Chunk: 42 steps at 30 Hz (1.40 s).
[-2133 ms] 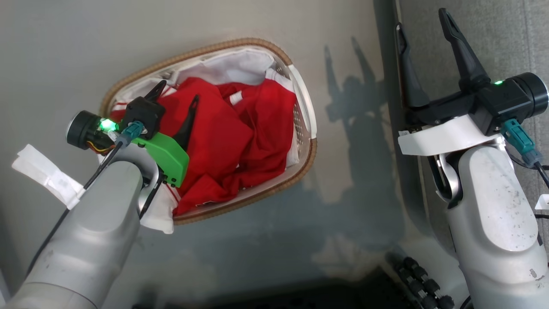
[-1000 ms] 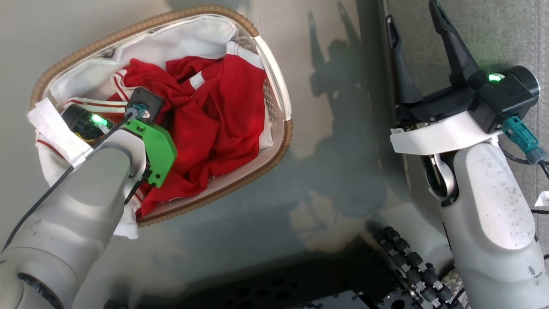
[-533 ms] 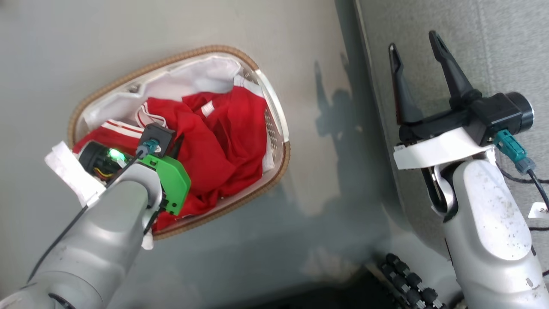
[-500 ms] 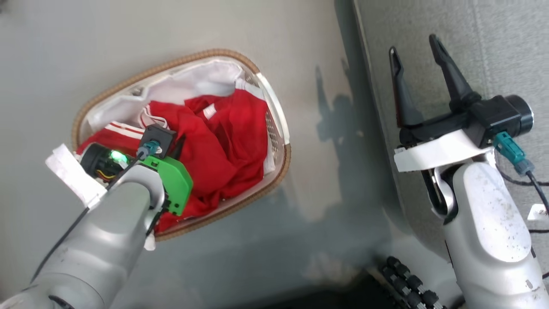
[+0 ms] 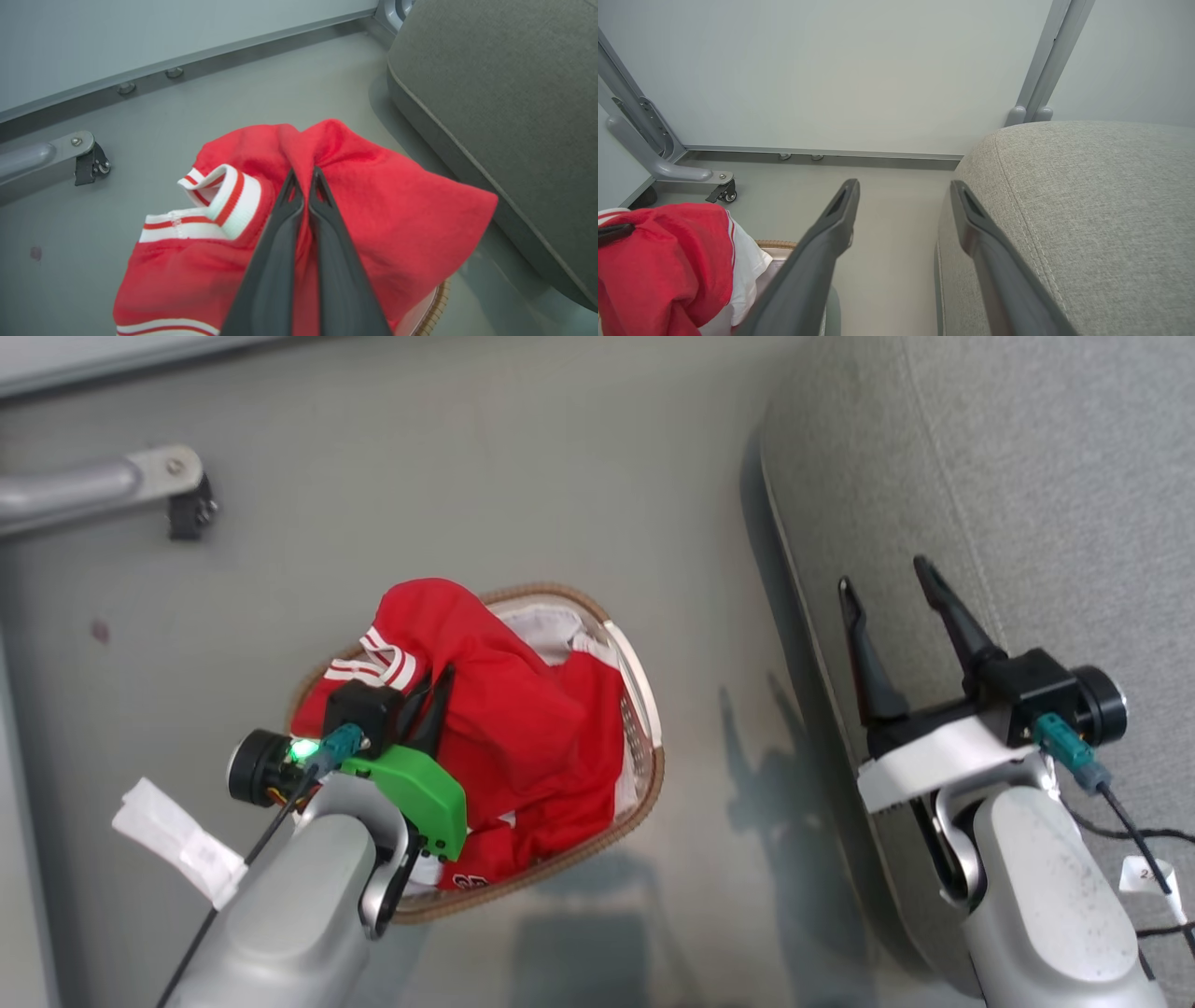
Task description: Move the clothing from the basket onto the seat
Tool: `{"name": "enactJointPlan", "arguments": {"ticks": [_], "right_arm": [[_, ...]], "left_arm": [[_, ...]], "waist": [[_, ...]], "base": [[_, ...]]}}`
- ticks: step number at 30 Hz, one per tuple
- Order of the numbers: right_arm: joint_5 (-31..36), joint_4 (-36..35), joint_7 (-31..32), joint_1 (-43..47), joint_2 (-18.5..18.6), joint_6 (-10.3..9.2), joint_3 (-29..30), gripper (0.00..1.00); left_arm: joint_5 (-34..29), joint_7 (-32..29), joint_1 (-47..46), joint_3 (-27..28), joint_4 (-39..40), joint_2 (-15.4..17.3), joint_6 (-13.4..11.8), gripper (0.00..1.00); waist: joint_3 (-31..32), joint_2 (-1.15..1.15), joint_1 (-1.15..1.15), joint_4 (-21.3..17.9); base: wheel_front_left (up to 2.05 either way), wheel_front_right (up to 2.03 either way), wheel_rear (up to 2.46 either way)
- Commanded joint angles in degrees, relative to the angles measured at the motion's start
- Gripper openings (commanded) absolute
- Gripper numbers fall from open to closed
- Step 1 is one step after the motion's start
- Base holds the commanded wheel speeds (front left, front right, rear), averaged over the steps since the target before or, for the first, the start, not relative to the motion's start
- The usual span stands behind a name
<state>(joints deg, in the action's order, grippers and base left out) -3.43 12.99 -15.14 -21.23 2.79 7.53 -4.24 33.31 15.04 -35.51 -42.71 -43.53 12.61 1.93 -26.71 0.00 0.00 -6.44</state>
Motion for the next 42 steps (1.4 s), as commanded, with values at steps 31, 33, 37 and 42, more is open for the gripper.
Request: {"name": "enactJointPlan", "arguments": {"ticks": [31, 33, 37, 42], "right_arm": [[0.1, 10.9, 0.0, 14.7, 0.3, -0.08, -11.1, 1.00], [-0.1, 12.4, 0.0, 13.6, 0.7, -0.08, -14.7, 1.00], [-1.5, 14.4, 0.0, 9.5, 2.3, -0.08, -21.4, 1.00], [-3.5, 17.0, 0.0, 2.8, 3.0, -0.08, -26.6, 1.00]], "left_arm": [[-15.4, 0.1, 15.8, 22.5, 22.0, -8.9, 5.1, 0.00], [-15.5, 0.1, 15.7, 22.2, 22.6, -9.1, 5.2, 0.00], [-15.3, 0.1, 14.9, 21.3, 23.7, -9.4, 5.4, 0.00], [-15.6, 0.1, 13.6, 19.7, 24.3, -9.6, 5.5, 0.00]], "waist": [[24.6, 0.00, 0.00, 5.6], [24.5, 0.00, 0.00, 6.3], [23.9, 0.00, 0.00, 7.8], [22.7, 0.00, 0.00, 9.8]], "base": [[0.00, 0.00, 0.00], [0.00, 0.00, 0.00], [0.00, 0.00, 0.00], [0.00, 0.00, 0.00]]}}
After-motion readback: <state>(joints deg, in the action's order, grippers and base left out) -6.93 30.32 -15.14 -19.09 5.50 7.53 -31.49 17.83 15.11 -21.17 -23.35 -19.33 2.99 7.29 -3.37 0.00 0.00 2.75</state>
